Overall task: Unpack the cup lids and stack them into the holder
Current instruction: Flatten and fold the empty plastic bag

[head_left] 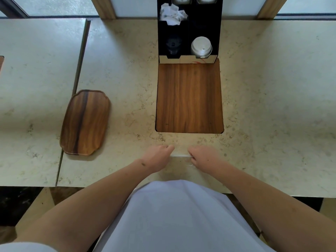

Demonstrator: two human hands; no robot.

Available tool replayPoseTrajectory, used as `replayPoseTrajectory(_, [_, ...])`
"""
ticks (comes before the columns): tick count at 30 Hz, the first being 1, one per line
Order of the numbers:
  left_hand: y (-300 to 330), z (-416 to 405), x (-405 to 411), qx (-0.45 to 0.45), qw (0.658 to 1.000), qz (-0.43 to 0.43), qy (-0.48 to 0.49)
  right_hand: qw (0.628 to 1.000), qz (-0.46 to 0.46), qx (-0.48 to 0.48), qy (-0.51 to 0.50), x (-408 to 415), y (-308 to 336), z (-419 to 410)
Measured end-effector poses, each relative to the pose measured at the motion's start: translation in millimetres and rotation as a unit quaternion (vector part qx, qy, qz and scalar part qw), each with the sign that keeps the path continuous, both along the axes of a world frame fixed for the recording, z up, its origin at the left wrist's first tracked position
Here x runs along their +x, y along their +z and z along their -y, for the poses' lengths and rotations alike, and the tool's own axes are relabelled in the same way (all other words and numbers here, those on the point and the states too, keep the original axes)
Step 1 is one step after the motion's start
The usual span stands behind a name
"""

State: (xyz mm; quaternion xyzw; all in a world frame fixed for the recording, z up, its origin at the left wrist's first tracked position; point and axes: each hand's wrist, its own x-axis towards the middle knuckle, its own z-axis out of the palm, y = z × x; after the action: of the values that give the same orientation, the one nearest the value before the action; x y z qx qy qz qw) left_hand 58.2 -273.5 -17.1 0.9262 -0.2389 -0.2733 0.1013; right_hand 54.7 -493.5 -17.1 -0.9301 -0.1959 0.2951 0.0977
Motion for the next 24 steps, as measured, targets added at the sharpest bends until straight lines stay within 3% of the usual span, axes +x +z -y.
replayPoseTrajectory(4, [-2, 0, -1, -0.012, 0.999, -0.037, -0.001, 1.0, 0.017, -0.017, -0.01, -6, 2, -1])
replayPoseTrajectory(11, [0, -1, 0, -0.02, 0.993, -0.093, 0.069, 0.995, -0.062, 0.033, -0.071, -15, 1, 2])
replayPoseTrajectory(17, [3, -1, 9, 0.004, 0.995, -0.076, 0.061, 0.989, -0.08, 0.037, -0.115, -8, -3, -1])
replayPoseTrajectory(21, [1, -1, 8, -0.009, 1.0, -0.025, 0.013, 0.996, -0.033, 0.04, -0.071, -6, -4, 0])
replayPoseTrajectory(24, [-1, 0, 3, -0.012, 0.999, -0.039, -0.029, 0.998, -0.032, 0.031, -0.044, -7, -3, -4])
